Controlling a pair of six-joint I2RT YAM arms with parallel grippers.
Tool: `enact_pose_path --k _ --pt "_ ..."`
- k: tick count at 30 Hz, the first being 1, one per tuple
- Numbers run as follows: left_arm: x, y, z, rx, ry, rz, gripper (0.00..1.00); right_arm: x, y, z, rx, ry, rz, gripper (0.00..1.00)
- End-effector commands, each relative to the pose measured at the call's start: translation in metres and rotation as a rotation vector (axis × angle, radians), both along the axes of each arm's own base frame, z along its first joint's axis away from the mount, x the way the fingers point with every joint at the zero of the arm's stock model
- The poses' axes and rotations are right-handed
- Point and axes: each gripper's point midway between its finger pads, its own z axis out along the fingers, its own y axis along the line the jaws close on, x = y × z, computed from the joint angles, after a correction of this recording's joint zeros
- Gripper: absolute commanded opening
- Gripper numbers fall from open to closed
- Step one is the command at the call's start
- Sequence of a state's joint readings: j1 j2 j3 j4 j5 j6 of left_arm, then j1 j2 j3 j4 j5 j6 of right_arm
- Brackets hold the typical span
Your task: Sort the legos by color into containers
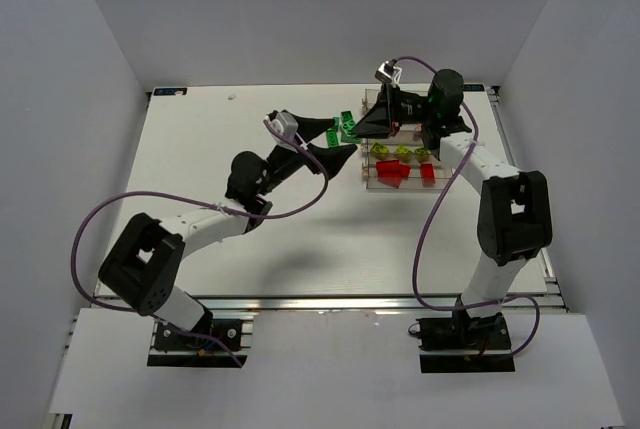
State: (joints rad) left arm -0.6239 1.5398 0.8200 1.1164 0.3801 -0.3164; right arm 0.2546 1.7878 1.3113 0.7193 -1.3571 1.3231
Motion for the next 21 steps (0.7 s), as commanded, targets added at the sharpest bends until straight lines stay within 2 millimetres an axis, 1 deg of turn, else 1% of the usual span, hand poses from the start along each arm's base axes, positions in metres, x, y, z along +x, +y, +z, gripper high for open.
enact_pose_path --k 1,2,3,4,5,6,7,8,9,10,11,12,13,14,15,16,17,18,19,20,21 --pt "0.0 0.014 0.006 0.01 0.022 0.069 0.98 0.023 -0.004 0.005 -0.001 -0.129 -0.051 0.0" --pt "0.001 0.019 0.009 0.005 0.024 0.089 0.98 0.033 -0.007 0.01 -0.007 -0.174 -0.075 0.0" --pt "0.001 0.022 0.002 0.015 0.044 0.098 0.98 0.044 -0.007 -0.008 -0.045 -0.177 -0.104 0.0" --pt "0.0 0.024 0.001 0.014 0.054 0.105 0.98 0.05 -0.009 -0.011 -0.058 -0.2 -0.119 0.0" --pt "0.001 0.031 0.003 0.004 0.07 0.129 0.98 0.07 -0.014 -0.013 -0.075 -0.305 -0.168 0.0" --pt "0.002 0.036 -0.001 0.006 0.094 0.146 0.98 0.077 -0.018 -0.023 -0.116 -0.262 -0.192 0.0" --pt "0.003 0.04 -0.003 0.005 0.115 0.163 0.98 0.087 -0.022 -0.029 -0.146 -0.28 -0.224 0.0" --pt "0.003 0.046 -0.004 0.006 0.152 0.182 0.98 0.115 -0.031 -0.048 -0.227 -0.293 -0.317 0.0" --pt "0.008 0.054 -0.007 -0.002 0.187 0.231 0.98 0.129 -0.04 -0.048 -0.292 -0.382 -0.351 0.0" --pt "0.01 0.06 -0.009 -0.004 0.218 0.261 0.98 0.145 -0.048 -0.054 -0.356 -0.427 -0.398 0.0" --pt "0.01 0.067 -0.013 0.003 0.273 0.29 0.98 0.174 -0.066 -0.077 -0.487 -0.456 -0.5 0.0" --pt "0.015 0.077 -0.014 -0.011 0.308 0.349 0.98 0.191 -0.076 -0.072 -0.548 -0.56 -0.539 0.0" --pt "0.018 0.085 -0.015 -0.029 0.348 0.392 0.98 0.204 -0.087 -0.079 -0.619 -0.583 -0.582 0.0" --pt "0.018 0.09 -0.025 -0.005 0.397 0.422 0.98 0.224 -0.105 -0.097 -0.729 -0.592 -0.656 0.0" --pt "0.017 0.099 -0.019 -0.024 0.408 0.45 0.98 0.237 -0.113 -0.094 -0.769 -0.647 -0.686 0.0" --pt "0.016 0.102 -0.019 -0.035 0.436 0.46 0.98 0.248 -0.121 -0.097 -0.819 -0.695 -0.71 0.0" --pt "0.015 0.105 -0.029 -0.011 0.484 0.477 0.98 0.261 -0.135 -0.11 -0.898 -0.701 -0.756 0.0" --pt "0.012 0.109 -0.027 -0.018 0.5 0.487 0.98 0.269 -0.141 -0.113 -0.929 -0.721 -0.776 0.0" --pt "0.012 0.111 -0.027 -0.027 0.528 0.494 0.98 0.279 -0.146 -0.108 -0.952 -0.768 -0.799 0.0" --pt "0.009 0.112 -0.037 -0.001 0.568 0.499 0.98 0.287 -0.153 -0.119 -0.994 -0.769 -0.812 0.0" --pt "0.007 0.114 -0.039 -0.001 0.583 0.501 0.98 0.292 -0.155 -0.123 -1.012 -0.778 -0.816 0.0"
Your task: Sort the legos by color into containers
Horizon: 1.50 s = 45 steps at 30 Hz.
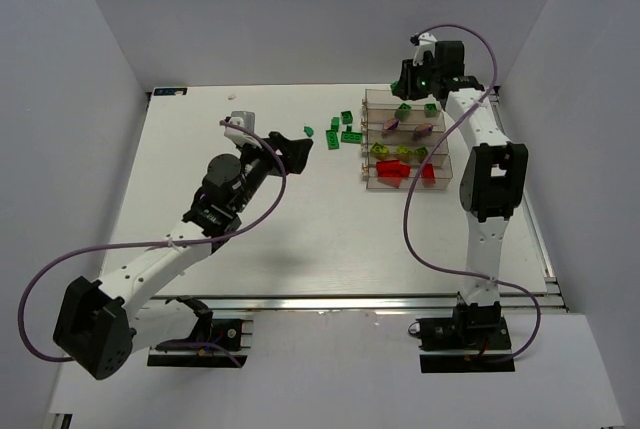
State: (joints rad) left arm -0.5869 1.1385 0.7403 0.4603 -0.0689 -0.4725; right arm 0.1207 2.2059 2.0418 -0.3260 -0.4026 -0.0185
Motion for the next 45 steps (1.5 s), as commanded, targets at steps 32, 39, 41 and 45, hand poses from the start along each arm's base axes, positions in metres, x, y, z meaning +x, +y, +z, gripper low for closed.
enact_pose_path --k 32,39,41,45 --pt "-0.039 0.035 -0.042 -0.123 0.275 0.084 0.98 0.054 -0.021 -0.022 -0.252 -0.214 0.013 0.76" --pt "-0.042 0.04 -0.043 -0.127 0.28 0.099 0.98 0.0 0.066 0.02 -0.154 -0.315 0.396 0.4" --pt "-0.043 0.041 -0.044 -0.129 0.282 0.103 0.98 -0.013 0.081 0.009 -0.178 -0.271 0.416 0.23" --pt "-0.045 0.044 -0.048 -0.13 0.289 0.11 0.98 -0.032 0.11 -0.016 -0.184 -0.176 0.408 0.34"
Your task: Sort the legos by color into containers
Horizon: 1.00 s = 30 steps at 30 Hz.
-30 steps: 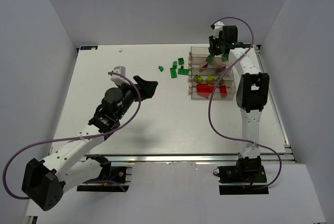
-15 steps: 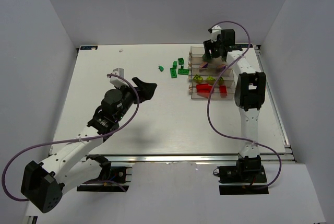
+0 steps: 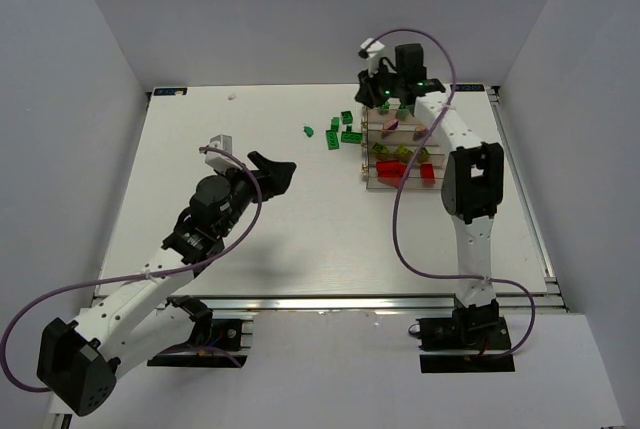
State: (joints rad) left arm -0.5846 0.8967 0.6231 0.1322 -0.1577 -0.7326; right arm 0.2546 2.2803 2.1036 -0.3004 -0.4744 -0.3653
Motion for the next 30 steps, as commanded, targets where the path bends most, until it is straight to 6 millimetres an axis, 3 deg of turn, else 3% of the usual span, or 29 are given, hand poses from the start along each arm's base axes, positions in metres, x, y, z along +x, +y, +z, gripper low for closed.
enact_pose_path --k 1,6,7,9,15,30 --pt "-0.004 0.007 -0.001 -0.008 0.003 0.021 0.98 -0.031 0.039 -0.013 -0.012 0.076 0.042 0.37" --pt "-0.007 0.01 -0.006 -0.017 0.017 0.029 0.98 -0.039 0.066 -0.044 -0.069 0.17 -0.026 0.56" --pt "-0.008 0.011 -0.006 -0.02 0.018 0.032 0.98 -0.031 0.063 -0.044 -0.099 0.153 -0.1 0.58" --pt "-0.008 0.013 -0.007 -0.021 0.021 0.039 0.98 -0.036 0.072 -0.056 -0.119 0.187 -0.134 0.63" --pt "-0.012 0.016 -0.007 -0.034 0.028 0.05 0.98 -0.034 0.078 -0.088 -0.163 0.215 -0.211 0.67" --pt "-0.013 0.02 -0.014 -0.029 0.05 0.063 0.98 -0.029 0.098 -0.112 -0.163 0.196 -0.148 0.66"
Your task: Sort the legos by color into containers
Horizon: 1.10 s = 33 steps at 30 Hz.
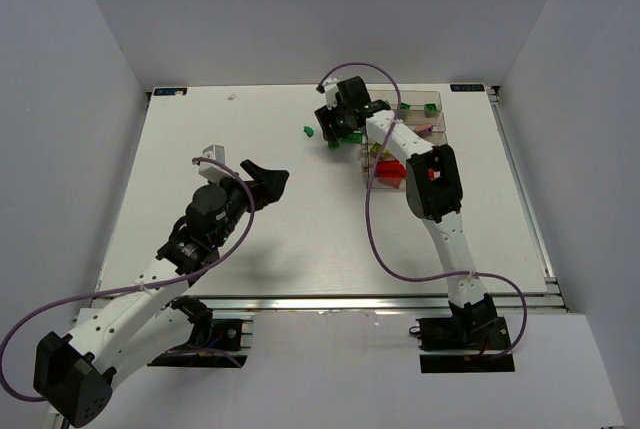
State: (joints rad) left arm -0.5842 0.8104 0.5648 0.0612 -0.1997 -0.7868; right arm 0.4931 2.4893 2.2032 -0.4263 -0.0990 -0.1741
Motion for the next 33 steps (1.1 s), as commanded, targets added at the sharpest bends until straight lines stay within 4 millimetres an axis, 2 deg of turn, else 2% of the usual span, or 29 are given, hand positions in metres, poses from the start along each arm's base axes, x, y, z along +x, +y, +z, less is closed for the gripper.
enact_pose_path --k 1,13,18,22,25,26,28,29,31,32,33 --pt "-0.001 0.004 0.002 -0.007 -0.003 0.017 0.98 0.009 0.013 0.004 0.024 -0.046 0.029 0.66" --pt "0.001 0.003 0.0 -0.014 0.005 0.019 0.98 0.01 0.012 -0.012 0.009 -0.03 0.013 0.64" --pt "0.002 0.003 0.002 -0.012 0.002 0.021 0.98 0.002 0.011 -0.028 -0.012 0.003 0.031 0.55" --pt "0.002 0.003 0.001 -0.012 0.004 0.023 0.98 -0.009 0.008 -0.039 -0.035 0.037 0.053 0.42" --pt "0.002 0.003 -0.002 -0.012 0.01 0.022 0.98 -0.019 0.015 -0.027 0.005 0.059 0.108 0.29" --pt "0.002 0.003 -0.004 -0.01 0.017 0.025 0.98 -0.022 0.016 -0.013 0.026 0.057 0.126 0.22" --pt "0.004 0.002 -0.009 0.001 0.034 0.024 0.98 -0.033 0.027 0.008 0.104 0.074 0.202 0.14" --pt "0.005 0.001 -0.012 0.008 0.044 0.024 0.98 -0.035 0.026 0.03 0.142 0.062 0.225 0.12" --pt "0.006 -0.001 -0.015 0.016 0.056 0.017 0.98 -0.048 0.033 0.058 0.238 0.075 0.312 0.04" --pt "0.008 -0.003 -0.017 0.018 0.063 0.012 0.98 -0.05 0.032 0.087 0.299 0.05 0.346 0.0" --pt "0.008 -0.005 -0.019 0.02 0.067 0.009 0.98 -0.05 0.029 0.099 0.325 0.039 0.347 0.0"
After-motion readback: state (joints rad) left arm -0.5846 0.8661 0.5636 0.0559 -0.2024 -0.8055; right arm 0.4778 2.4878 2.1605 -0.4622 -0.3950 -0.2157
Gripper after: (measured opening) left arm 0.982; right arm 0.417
